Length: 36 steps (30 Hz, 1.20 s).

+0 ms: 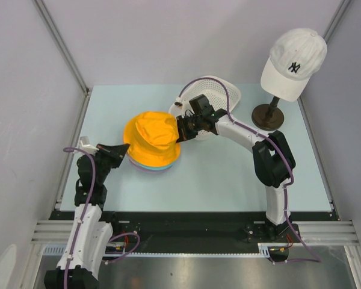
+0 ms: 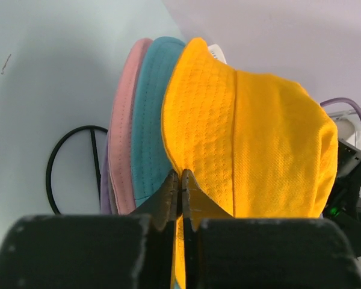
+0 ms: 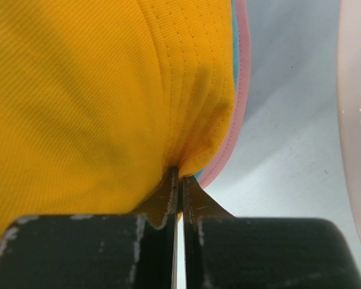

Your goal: Stack the hats

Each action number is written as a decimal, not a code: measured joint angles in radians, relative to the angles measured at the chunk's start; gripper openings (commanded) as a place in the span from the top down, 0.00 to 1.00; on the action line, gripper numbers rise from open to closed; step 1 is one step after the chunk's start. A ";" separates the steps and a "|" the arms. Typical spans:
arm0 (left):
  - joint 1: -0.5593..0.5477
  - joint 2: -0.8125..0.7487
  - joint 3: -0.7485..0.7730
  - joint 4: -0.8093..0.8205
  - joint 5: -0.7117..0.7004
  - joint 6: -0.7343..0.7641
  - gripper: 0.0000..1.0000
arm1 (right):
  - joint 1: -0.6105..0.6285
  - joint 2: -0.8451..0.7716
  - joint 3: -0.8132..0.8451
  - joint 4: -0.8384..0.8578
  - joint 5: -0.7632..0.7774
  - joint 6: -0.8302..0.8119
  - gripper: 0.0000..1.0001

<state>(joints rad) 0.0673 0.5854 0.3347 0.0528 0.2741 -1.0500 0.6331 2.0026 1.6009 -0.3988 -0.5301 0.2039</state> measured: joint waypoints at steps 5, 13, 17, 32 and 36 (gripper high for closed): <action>-0.002 0.003 -0.006 -0.002 -0.024 0.001 1.00 | 0.000 0.000 0.000 -0.001 0.003 0.000 1.00; -0.006 0.028 -0.057 0.000 -0.061 -0.001 1.00 | 0.000 -0.019 -0.013 -0.017 0.005 0.000 1.00; -0.008 0.042 -0.064 0.013 -0.070 -0.005 1.00 | -0.004 -0.043 -0.044 -0.013 0.006 0.001 1.00; -0.020 0.219 -0.043 0.100 -0.089 0.064 1.00 | -0.003 -0.069 -0.093 0.022 -0.007 0.000 1.00; -0.057 0.315 -0.007 0.138 -0.109 0.088 1.00 | 0.002 -0.081 -0.123 0.046 -0.010 0.000 1.00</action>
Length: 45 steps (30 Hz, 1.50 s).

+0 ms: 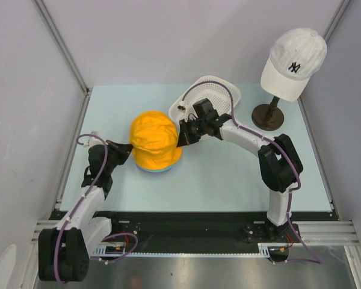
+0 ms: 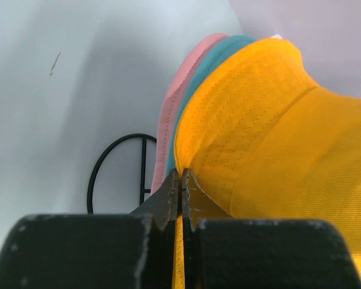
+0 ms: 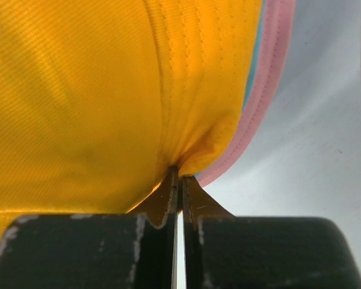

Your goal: Stack the hats

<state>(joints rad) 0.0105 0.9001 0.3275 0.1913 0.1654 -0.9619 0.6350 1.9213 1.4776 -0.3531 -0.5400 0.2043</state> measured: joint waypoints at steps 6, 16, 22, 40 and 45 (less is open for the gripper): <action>-0.053 0.109 0.051 0.051 -0.039 0.024 0.97 | 0.000 -0.016 -0.016 0.003 0.002 -0.001 0.94; -0.048 0.092 0.138 -0.259 -0.169 0.124 0.06 | -0.014 -0.034 -0.052 -0.111 0.046 -0.032 0.32; 0.093 -0.082 0.177 -0.499 -0.231 0.161 0.00 | -0.030 -0.164 -0.150 -0.169 0.107 -0.048 0.27; 0.177 -0.402 0.307 -0.665 -0.245 0.459 0.00 | -0.107 -1.139 -0.776 0.015 0.826 0.077 0.16; 0.173 -0.428 0.277 -0.677 -0.232 0.484 0.00 | -0.107 -1.218 -0.827 0.010 0.936 0.119 0.16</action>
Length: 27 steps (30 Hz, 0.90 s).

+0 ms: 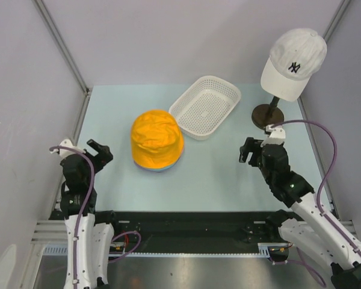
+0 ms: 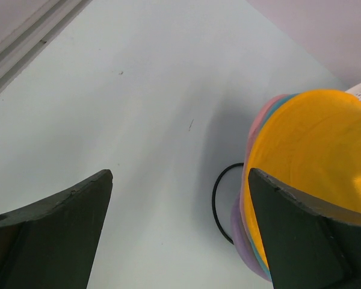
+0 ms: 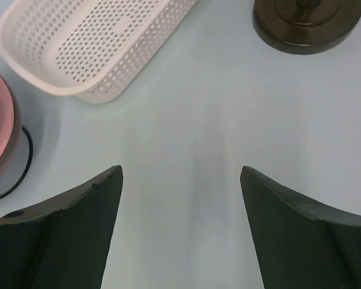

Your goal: Stack the hats

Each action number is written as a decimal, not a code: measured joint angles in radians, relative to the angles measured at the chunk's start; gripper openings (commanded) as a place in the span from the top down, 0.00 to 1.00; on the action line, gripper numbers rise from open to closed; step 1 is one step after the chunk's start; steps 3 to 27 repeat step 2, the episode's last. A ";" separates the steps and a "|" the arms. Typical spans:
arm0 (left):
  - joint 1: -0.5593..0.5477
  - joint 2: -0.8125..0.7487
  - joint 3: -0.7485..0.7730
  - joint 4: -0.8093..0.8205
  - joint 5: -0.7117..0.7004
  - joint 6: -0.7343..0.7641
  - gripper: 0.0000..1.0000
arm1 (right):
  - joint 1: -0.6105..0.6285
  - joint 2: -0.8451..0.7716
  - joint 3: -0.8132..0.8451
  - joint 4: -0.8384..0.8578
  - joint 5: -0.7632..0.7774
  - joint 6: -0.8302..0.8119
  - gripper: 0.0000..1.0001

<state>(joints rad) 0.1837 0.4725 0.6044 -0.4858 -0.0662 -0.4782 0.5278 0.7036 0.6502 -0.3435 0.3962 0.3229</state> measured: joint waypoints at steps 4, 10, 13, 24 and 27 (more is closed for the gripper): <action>-0.003 -0.007 -0.006 -0.003 0.000 0.003 0.00 | 0.000 -0.015 -0.007 -0.003 0.027 0.011 0.16; -0.003 -0.007 -0.006 -0.003 0.000 0.003 0.00 | 0.000 -0.015 -0.007 -0.003 0.027 0.011 0.16; -0.003 -0.007 -0.006 -0.003 0.000 0.003 0.00 | 0.000 -0.015 -0.007 -0.003 0.027 0.011 0.16; -0.003 -0.007 -0.006 -0.003 0.000 0.003 0.00 | 0.000 -0.015 -0.007 -0.003 0.027 0.011 0.16; -0.003 -0.007 -0.006 -0.003 0.000 0.003 0.00 | 0.000 -0.015 -0.007 -0.003 0.027 0.011 0.16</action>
